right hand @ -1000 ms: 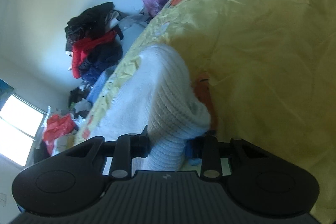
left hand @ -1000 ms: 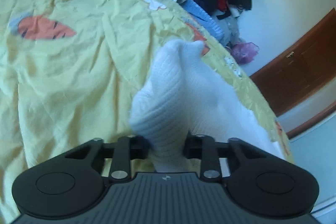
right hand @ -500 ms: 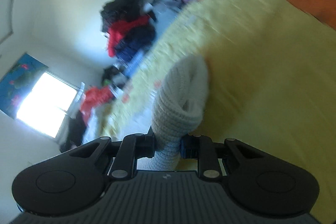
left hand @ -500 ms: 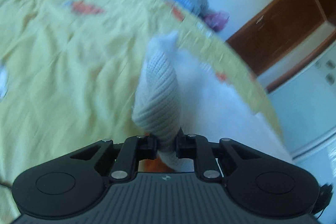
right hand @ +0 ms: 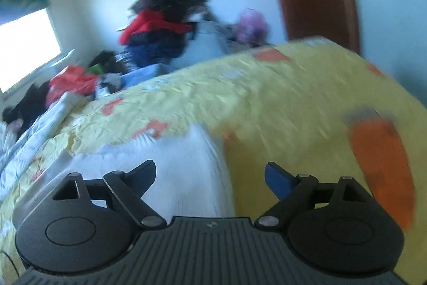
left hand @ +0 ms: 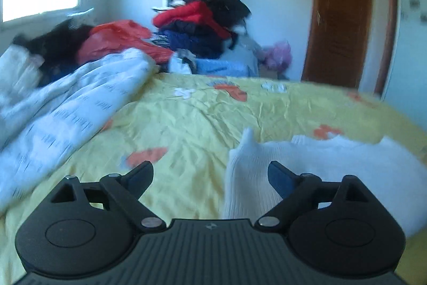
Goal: Fold small clothes
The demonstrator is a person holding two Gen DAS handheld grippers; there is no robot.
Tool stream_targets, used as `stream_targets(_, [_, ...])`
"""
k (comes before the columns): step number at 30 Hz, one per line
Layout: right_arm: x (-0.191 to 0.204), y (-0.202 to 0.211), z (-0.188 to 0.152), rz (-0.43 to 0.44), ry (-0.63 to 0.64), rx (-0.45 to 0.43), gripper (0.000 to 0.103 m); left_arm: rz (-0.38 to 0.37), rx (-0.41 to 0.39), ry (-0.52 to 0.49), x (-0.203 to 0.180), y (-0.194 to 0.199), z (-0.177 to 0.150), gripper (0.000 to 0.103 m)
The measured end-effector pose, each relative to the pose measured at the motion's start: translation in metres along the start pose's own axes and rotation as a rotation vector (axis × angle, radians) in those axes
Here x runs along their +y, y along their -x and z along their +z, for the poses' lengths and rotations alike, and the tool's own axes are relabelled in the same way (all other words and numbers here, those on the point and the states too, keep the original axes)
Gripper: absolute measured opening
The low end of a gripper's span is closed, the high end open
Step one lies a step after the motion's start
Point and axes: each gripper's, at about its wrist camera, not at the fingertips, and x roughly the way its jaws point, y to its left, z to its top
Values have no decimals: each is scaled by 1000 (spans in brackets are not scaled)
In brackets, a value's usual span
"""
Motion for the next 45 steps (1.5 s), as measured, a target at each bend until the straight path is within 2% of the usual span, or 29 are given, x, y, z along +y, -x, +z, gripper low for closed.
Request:
stream_targets(2, [4,-32,21,16,9,28,91,10,61,-46,-18,-44,14,93])
stream_targets(4, [12,-65,35,36,35,69,86,-24,135,-72,-36,-82,22,93])
stream_targets(7, [19,-101,37,21,80,159,83,-66,209,-67,-53,-129,31,93])
stream_targets(9, [22,-115,30,11,115,212,73,-63,230,-81,-63,-151,31,93])
stream_targets(11, [23,-127,24,-2,142,247,51,-62,261,-112,-69,-172,29,92])
stream_targets(12, [25,-129,19,4,151,253,41,-55,286,-112,-70,-180,26,75])
stream_targets(13, [27,-134,17,23,150,259,19,-51,306,-112,-70,-187,24,54])
stream_targets(14, [26,-133,18,35,144,254,14,-28,310,-115,-69,-191,24,24])
stream_targets(15, [26,-128,19,43,144,229,14,-18,294,-105,-66,-190,26,12])
stream_targets(17, [25,-114,27,41,140,135,13,-23,240,-58,-59,-180,32,11])
stream_targets(19, [11,-104,36,39,61,57,12,35,199,-67,-57,-179,32,11])
stream_targets(20, [4,-106,38,34,32,51,12,53,212,-63,-56,-184,30,11])
stream_targets(22, [-5,-123,29,-7,19,107,12,85,250,-58,-55,-198,20,10])
stream_targets(23, [-4,-130,24,-22,31,134,12,108,234,-66,-57,-199,16,11])
stream_targets(25, [-1,-140,13,-41,34,171,14,121,222,-78,-60,-194,16,11])
stream_targets(26, [0,-138,11,-56,34,169,26,118,219,-91,-62,-190,17,13])
stream_targets(27, [2,-135,12,-66,29,164,31,117,216,-108,-63,-185,19,17])
stream_targets(29, [2,-123,16,-76,4,142,58,135,196,-151,-64,-168,23,27])
stream_targets(31, [7,-104,23,-98,17,77,61,184,141,-181,-69,-145,28,48])
stream_targets(33, [17,-85,27,-77,29,17,63,216,47,-166,-76,-125,33,98])
stream_targets(34, [22,-83,29,-50,30,7,67,215,-9,-138,-82,-116,34,103])
stream_targets(35, [29,-83,28,-21,40,6,69,194,-40,-126,-91,-113,34,103])
stream_targets(36, [40,-87,25,-3,67,13,70,169,-32,-136,-102,-114,34,103])
stream_targets(40, [61,-123,13,-46,141,97,69,118,96,-201,-144,-149,20,103])
stream_targets(43, [52,-142,-1,-145,170,159,69,131,236,-220,-145,-182,2,103])
stream_targets(44, [46,-143,-7,-158,195,161,67,92,241,-166,-136,-184,2,103])
stream_targets(45, [39,-140,-10,-131,174,142,67,68,251,-109,-126,-186,4,103])
